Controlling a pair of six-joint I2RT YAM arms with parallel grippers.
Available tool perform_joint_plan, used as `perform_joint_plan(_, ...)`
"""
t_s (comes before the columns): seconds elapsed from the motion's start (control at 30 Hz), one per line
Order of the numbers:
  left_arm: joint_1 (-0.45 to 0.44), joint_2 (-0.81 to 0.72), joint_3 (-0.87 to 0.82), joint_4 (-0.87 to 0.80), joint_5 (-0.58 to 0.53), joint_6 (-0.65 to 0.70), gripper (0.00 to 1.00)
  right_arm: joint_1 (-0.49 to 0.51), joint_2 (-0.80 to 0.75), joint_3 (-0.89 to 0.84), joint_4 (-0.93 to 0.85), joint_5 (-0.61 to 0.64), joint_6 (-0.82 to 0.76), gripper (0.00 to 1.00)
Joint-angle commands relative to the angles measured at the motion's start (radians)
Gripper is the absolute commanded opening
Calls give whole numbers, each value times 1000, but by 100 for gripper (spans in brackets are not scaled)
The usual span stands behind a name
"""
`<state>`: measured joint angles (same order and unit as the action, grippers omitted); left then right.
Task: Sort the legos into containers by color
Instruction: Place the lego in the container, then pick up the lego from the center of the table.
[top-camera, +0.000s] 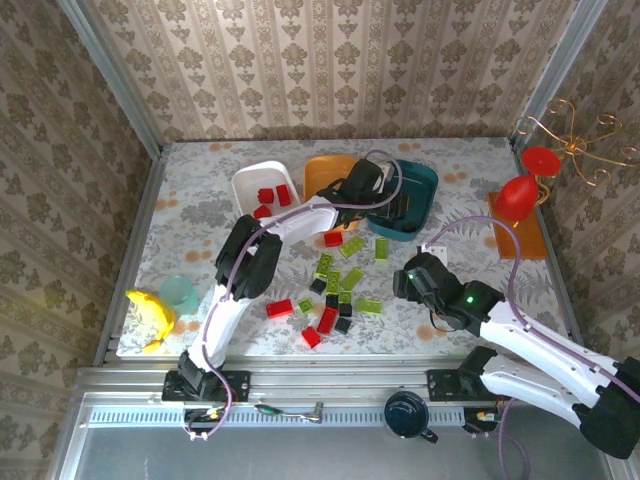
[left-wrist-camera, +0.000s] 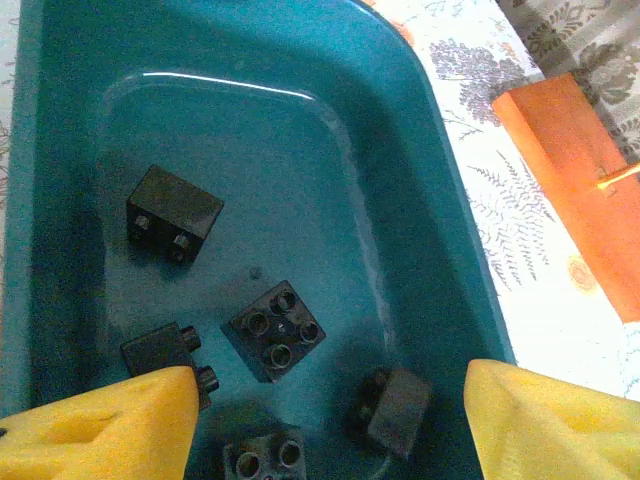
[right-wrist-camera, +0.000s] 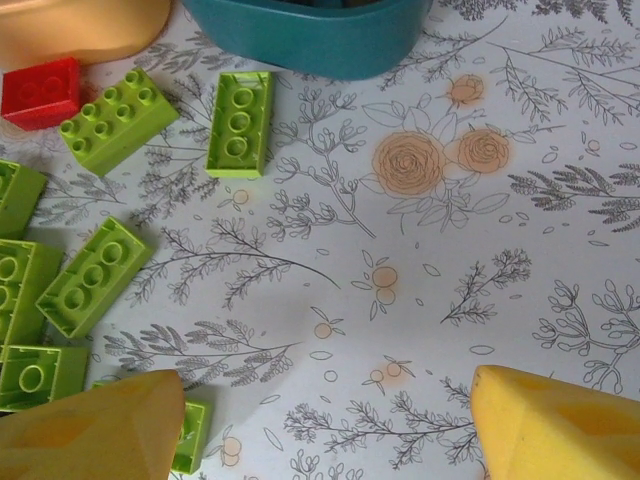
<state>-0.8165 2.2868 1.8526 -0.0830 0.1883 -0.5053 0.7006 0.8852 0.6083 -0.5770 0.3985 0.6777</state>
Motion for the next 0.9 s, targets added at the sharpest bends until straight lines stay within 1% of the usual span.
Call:
perform_joint_plan(0.0,7,-145,-79,76,11,-4,77,-3,-3,-18,7,-22,-3,77)
perform_joint_plan(0.13,13,-308,-278,173,0,-22,84,-3,31,-20,35,-76,-15,77)
perform_joint_plan(0.17,14,-354,-339,198,-1,-27,85,-3,41,-19,64,-88,-16,77)
perform_joint_plan(0.23,16,-460,-474,261,-9,-41,94,-3,67,-16,95,-118,-23,77)
perform_joint_plan(0.3,17,-569,-606,314,-23,-52,100,0,95,-13,129,-155,-31,77)
perform_joint_plan(0.4,16,-732,-809,362,-60,-74,100,9,150,-4,189,-203,-45,77)
perform_joint_plan(0.47,16,-838,-931,364,-96,-93,100,18,198,10,216,-219,-50,77)
perform_joint_plan(0.6,7,-1075,-1142,283,-197,-110,100,52,313,63,267,-230,-50,77)
perform_joint_plan(0.73,-33,-1342,-1296,109,-354,-109,100,95,438,141,324,-214,-9,76)
perform_joint_plan(0.83,-60,-1550,-1391,-26,-446,-142,100,119,540,206,355,-181,44,75)
perform_joint_plan(0.87,-66,-1608,-1417,-61,-461,-154,100,125,570,226,365,-174,62,75)
